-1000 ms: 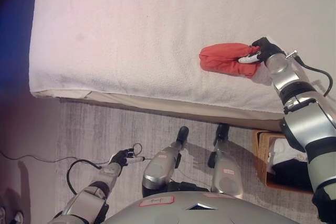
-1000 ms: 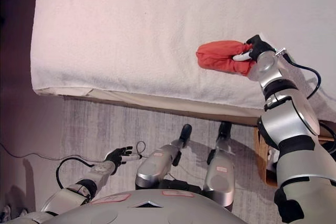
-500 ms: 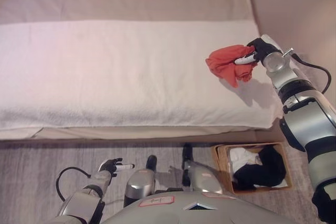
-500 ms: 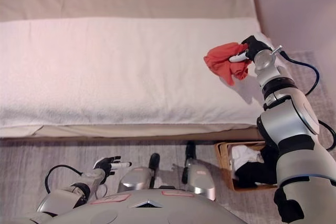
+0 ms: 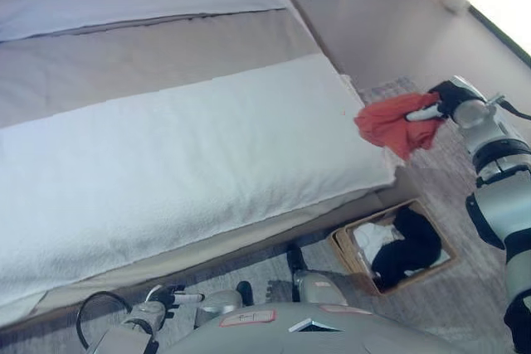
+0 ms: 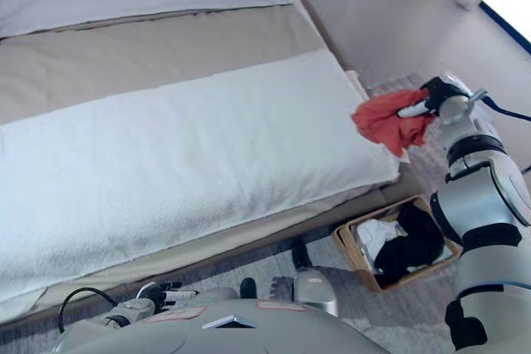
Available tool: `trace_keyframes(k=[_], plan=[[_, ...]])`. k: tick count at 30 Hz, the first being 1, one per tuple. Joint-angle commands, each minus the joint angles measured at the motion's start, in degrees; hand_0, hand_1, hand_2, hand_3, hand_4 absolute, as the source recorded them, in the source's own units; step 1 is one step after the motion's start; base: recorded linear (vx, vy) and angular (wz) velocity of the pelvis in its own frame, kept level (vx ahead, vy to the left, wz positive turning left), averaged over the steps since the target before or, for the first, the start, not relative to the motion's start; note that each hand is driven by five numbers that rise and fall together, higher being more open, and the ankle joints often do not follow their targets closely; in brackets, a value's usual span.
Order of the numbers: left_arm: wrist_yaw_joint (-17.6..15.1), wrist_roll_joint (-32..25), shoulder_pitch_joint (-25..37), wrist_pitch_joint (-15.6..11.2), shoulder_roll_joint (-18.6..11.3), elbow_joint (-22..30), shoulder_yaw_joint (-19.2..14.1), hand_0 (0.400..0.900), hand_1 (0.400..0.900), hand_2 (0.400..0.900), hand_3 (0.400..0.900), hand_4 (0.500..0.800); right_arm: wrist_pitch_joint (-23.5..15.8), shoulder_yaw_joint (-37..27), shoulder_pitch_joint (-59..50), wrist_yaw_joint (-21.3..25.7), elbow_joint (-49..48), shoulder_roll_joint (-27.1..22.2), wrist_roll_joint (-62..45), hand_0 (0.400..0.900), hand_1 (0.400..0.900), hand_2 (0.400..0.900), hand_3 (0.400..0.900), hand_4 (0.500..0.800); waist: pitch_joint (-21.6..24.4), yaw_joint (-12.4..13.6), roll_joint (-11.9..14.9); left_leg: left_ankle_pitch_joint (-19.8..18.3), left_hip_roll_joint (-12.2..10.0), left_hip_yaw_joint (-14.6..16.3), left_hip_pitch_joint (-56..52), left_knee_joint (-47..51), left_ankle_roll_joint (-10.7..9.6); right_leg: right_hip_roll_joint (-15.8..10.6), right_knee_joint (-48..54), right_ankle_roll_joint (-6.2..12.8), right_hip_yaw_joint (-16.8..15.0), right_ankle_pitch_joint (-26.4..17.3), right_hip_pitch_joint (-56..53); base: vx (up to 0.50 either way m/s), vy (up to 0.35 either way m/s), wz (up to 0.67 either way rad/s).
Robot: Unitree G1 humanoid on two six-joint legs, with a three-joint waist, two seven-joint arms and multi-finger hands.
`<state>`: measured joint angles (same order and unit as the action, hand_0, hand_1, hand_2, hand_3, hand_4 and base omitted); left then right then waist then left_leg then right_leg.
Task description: Put the clothes on the bed into the basket.
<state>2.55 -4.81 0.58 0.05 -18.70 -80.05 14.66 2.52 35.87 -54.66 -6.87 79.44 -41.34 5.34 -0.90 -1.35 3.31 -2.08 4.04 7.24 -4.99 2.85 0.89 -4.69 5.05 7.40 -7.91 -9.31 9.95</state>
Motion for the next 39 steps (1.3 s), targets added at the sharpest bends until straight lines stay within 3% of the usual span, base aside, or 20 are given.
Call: trace_keyframes(k=[1, 7, 14, 15, 39], plan=[[0.1, 1.3, 0.8, -0.6, -3.7, -2.4, 0.3, 0.9, 0.9, 0.9, 0.9, 0.8, -1.2, 1.2, -8.0, 2.0, 2.7, -6.3, 1.3, 0.4, 0.4, 0.4, 0.4, 0.5, 0.0, -0.9, -1.7, -3.6, -2.0, -1.6, 1.1, -0.9, -0.5, -0.2, -3.9, 1.54, -1.0, 4.3, -4.2, -0.01, 0.011, -0.3], [0.0, 1.3, 0.5, -0.6, -3.2, -2.1, 0.3, 0.9, 0.9, 0.9, 0.9, 0.8, -1.0, 0.3, -6.9, 1.7, 3.3, -6.6, 1.5, 0.4, 0.4, 0.4, 0.4, 0.5, 0.0, -1.5, -2.4, -3.9, -2.2, 0.4, 0.7, -1.0, -0.6, 0.0, -3.4, 1.89, -1.8, 3.7, -4.1, -0.01, -0.008, -0.2], [-0.1, 1.4, 0.8, -0.4, -2.9, -2.0, 0.6, 0.9, 0.9, 0.9, 0.9, 0.8, -0.9, 0.3, -6.9, 1.8, 3.4, -6.8, 1.5, 0.4, 0.4, 0.4, 0.4, 0.5, 0.0, -1.7, -2.6, -3.6, -2.6, 0.2, 0.6, -0.7, -1.0, -0.1, -2.6, 1.8, -1.0, 3.7, -4.7, 0.0, -0.019, 0.03], [-0.1, 1.4, 0.8, -0.4, -2.9, -2.0, 0.6, 0.9, 0.9, 0.9, 0.9, 0.8, -0.9, 0.2, -7.1, 2.3, 3.6, -6.9, 1.8, 0.9, 0.9, 0.9, 0.9, 0.8, 0.0, -1.6, -2.6, -3.6, -2.6, 0.2, 0.5, -0.7, -1.1, -0.1, -2.6, 1.79, -0.8, 3.7, -4.8, 0.0, -0.017, 0.03], [-0.2, 1.7, 1.3, 0.2, -2.5, -1.9, 1.4, 0.9, 0.9, 0.9, 0.9, 0.8, -0.3, -0.1, -6.6, 2.5, 4.2, -6.8, 1.7, 0.9, 0.9, 0.9, 0.9, 0.8, 0.0, -1.1, -3.3, -2.6, -3.0, -1.7, 0.8, 0.4, -1.7, -0.8, -1.6, 0.79, 1.4, 4.0, -6.0, 0.0, -0.008, 0.05]])
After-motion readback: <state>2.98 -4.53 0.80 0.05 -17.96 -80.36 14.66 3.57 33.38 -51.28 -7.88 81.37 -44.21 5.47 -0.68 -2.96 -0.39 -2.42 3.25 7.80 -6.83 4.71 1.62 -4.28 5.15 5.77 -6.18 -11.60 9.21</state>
